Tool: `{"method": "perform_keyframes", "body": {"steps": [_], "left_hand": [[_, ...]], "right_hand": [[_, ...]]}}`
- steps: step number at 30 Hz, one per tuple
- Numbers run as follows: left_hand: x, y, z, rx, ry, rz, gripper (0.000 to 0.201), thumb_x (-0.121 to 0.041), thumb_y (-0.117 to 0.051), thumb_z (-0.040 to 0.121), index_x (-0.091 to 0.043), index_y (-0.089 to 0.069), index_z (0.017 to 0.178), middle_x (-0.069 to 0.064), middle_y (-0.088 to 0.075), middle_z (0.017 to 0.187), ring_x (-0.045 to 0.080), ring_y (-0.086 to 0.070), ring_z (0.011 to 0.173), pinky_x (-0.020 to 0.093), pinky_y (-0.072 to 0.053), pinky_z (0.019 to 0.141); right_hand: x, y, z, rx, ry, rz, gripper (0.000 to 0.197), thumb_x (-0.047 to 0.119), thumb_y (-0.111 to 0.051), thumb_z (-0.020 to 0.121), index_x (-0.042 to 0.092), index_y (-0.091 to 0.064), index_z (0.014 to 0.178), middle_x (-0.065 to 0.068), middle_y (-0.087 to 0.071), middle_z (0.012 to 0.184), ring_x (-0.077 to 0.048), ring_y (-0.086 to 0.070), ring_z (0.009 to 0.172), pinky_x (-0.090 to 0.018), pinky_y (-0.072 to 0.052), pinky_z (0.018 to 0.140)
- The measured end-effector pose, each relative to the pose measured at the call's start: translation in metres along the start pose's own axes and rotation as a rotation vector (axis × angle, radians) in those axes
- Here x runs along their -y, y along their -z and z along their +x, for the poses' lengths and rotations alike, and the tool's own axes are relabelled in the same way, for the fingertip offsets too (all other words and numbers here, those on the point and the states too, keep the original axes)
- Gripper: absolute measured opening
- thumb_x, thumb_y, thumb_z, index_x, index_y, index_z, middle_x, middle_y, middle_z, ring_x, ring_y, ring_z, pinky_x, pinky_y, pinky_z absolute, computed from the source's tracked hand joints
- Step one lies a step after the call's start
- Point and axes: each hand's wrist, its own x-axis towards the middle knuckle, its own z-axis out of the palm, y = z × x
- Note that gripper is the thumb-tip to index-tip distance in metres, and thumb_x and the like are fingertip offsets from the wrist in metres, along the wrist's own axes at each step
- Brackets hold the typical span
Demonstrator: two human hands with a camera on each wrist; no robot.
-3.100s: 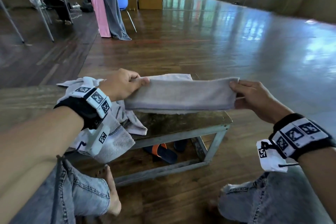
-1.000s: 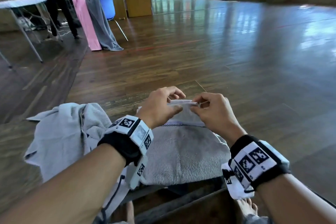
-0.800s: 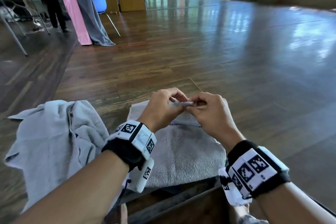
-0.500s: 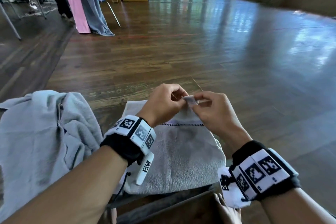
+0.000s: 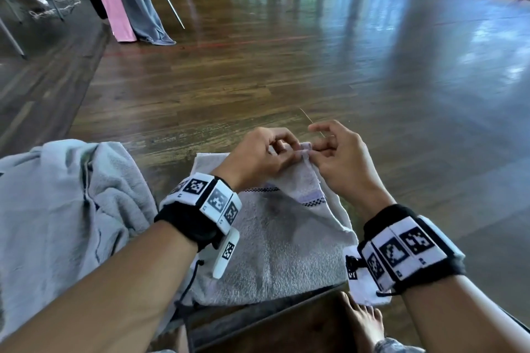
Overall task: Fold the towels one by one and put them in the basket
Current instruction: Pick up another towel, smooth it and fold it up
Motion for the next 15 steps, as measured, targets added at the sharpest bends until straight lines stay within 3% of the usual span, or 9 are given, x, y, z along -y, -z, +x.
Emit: {"method": "perform_keyframes", "body": {"steps": [3, 6, 12, 15], "left_hand": [[0.006, 0.004, -0.001, -0.064, -0.034, -0.029, 0.013, -0.031, -0.072, 0.089, -0.018, -0.072, 0.092, -0.001, -0.060, 0.075, 0.000, -0.042, 0.050, 0.017, -0.038, 0.051], [0.013, 0.007, -0.003, -0.125, -0.062, -0.010, 0.012, -0.033, -0.073, 0.088, -0.020, -0.072, 0.089, -0.005, -0.064, 0.076, 0.000, -0.046, 0.053, 0.016, -0.041, 0.053], [0.021, 0.008, -0.002, -0.151, -0.091, -0.020, 0.007, -0.031, -0.075, 0.086, -0.025, -0.073, 0.089, -0.005, -0.068, 0.078, 0.000, -0.056, 0.061, 0.014, -0.045, 0.057], [0.020, 0.007, -0.001, -0.162, -0.107, -0.021, 0.007, -0.029, -0.076, 0.085, -0.024, -0.073, 0.089, -0.004, -0.068, 0.076, 0.003, -0.058, 0.061, 0.018, -0.048, 0.058]], "right_hand": [[-0.002, -0.007, 0.002, -0.022, -0.011, 0.006, 0.020, 0.006, -0.078, 0.083, 0.022, -0.073, 0.094, 0.002, -0.074, 0.082, -0.010, -0.070, 0.074, -0.026, -0.058, 0.075], [-0.001, -0.009, 0.003, -0.013, -0.011, 0.021, 0.020, 0.007, -0.080, 0.083, 0.026, -0.074, 0.085, 0.007, -0.074, 0.079, -0.004, -0.069, 0.076, -0.019, -0.055, 0.072], [0.005, -0.008, 0.005, 0.032, -0.044, 0.027, 0.018, 0.007, -0.076, 0.086, 0.024, -0.080, 0.084, 0.008, -0.076, 0.078, -0.003, -0.069, 0.069, -0.016, -0.051, 0.066], [0.006, -0.007, 0.006, 0.020, -0.045, 0.035, 0.016, 0.010, -0.077, 0.086, 0.025, -0.081, 0.085, 0.011, -0.077, 0.079, -0.004, -0.072, 0.076, -0.018, -0.055, 0.071]]}}
